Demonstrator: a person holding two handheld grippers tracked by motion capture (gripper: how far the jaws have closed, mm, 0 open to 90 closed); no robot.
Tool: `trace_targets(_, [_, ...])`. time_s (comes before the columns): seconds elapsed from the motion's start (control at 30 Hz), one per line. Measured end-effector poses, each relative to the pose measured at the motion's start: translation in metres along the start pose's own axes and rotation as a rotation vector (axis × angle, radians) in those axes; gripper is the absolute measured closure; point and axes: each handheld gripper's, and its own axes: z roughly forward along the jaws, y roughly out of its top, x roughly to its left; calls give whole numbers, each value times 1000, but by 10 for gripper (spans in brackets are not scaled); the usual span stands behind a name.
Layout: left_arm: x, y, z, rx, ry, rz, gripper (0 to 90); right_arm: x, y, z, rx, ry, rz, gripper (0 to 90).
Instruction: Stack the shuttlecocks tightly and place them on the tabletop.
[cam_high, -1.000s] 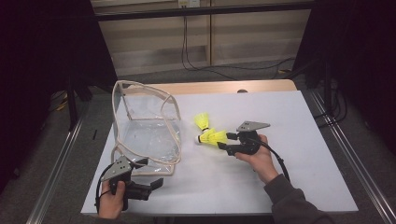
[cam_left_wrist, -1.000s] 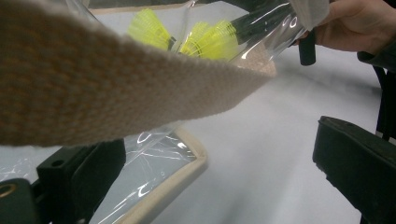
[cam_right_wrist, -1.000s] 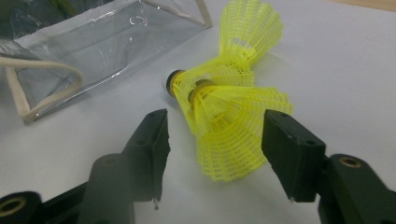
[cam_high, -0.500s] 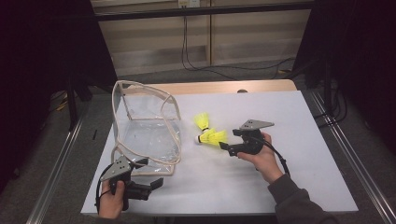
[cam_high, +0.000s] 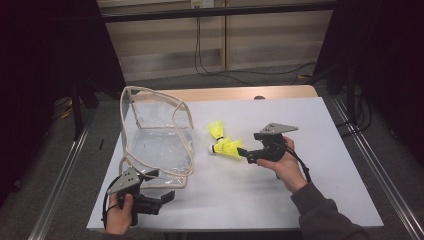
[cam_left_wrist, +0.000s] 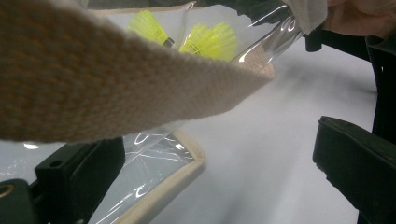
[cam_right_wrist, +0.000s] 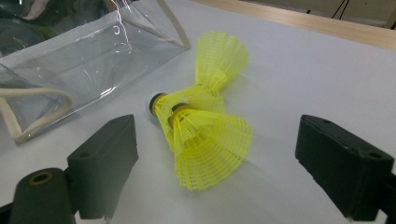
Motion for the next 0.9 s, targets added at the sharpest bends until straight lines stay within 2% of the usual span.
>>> trace_targets(0.47, [0, 0, 0, -3, -4, -2, 23, -1, 20, 6, -1, -6, 6, 98])
trace_targets(0.53, [0, 0, 0, -4, -4, -3, 23, -1, 22, 8, -5, -6, 19, 98])
trace_targets(0.9, [1, 0, 0, -6, -9, -2, 23, -2, 31, 19, 6, -16, 7, 77])
